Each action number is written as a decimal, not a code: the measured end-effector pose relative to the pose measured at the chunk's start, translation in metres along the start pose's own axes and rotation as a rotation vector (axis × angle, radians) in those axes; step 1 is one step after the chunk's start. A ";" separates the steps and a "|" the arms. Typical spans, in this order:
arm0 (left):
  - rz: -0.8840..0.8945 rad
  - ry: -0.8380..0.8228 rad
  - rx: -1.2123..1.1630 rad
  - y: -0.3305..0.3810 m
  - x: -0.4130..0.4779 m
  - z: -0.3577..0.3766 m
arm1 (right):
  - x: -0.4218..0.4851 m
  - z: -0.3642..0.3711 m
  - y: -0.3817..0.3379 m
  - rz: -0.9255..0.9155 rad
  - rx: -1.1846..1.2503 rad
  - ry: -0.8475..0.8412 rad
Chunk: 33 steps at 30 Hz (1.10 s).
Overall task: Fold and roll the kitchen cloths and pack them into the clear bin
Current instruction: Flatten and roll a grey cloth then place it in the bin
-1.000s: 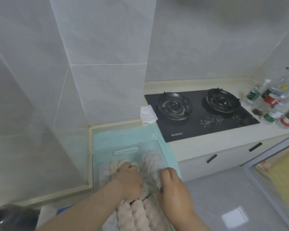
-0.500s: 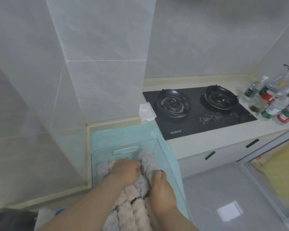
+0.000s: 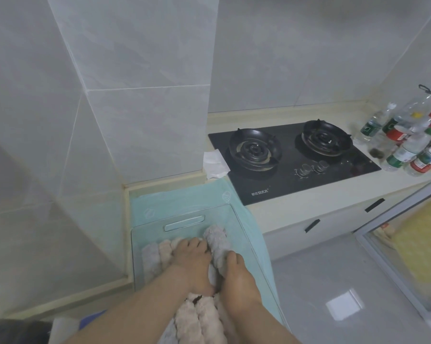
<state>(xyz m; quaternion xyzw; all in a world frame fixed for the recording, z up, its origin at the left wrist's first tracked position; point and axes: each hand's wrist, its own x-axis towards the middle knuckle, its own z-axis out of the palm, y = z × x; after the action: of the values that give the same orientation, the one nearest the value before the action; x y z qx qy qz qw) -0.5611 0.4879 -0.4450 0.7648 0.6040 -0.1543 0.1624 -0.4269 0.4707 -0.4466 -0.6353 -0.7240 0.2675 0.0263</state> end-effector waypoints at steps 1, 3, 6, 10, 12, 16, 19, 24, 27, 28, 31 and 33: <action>0.008 0.003 0.007 0.000 -0.001 0.001 | 0.001 0.002 0.000 0.000 0.016 -0.014; 0.035 0.002 -0.005 -0.004 -0.004 -0.002 | 0.002 0.003 -0.001 0.021 0.071 -0.030; 0.058 -0.004 -0.045 -0.013 -0.008 -0.009 | 0.004 0.010 0.000 0.030 0.167 -0.031; 0.064 0.008 -0.197 -0.016 -0.005 -0.008 | 0.001 0.006 0.000 0.052 0.374 -0.102; -0.005 0.079 -0.371 -0.014 -0.005 -0.007 | -0.001 -0.002 0.000 0.066 0.395 -0.175; -0.214 0.177 -0.312 -0.011 -0.016 -0.006 | -0.004 -0.009 -0.008 -0.086 0.084 -0.014; -0.246 0.171 -0.270 -0.009 -0.022 0.001 | 0.014 -0.007 -0.020 -0.132 0.221 0.064; -0.332 0.180 -0.391 -0.012 -0.028 0.004 | 0.040 -0.011 -0.023 0.106 0.665 -0.205; -0.351 0.165 -0.407 -0.015 -0.028 0.007 | 0.037 -0.012 -0.018 0.212 0.921 -0.296; -0.350 0.154 -0.418 -0.015 -0.028 0.008 | 0.035 -0.016 -0.018 0.215 0.904 -0.305; -0.334 0.129 -0.435 -0.013 -0.027 0.009 | 0.027 -0.022 -0.017 0.205 0.602 -0.186; -0.328 0.094 -0.422 -0.010 -0.028 0.009 | 0.026 -0.016 -0.018 0.173 0.494 -0.180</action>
<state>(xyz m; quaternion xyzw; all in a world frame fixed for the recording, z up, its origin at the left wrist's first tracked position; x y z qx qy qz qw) -0.5770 0.4621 -0.4416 0.6123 0.7456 -0.0135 0.2627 -0.4416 0.4996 -0.4329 -0.6427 -0.5795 0.4924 0.0931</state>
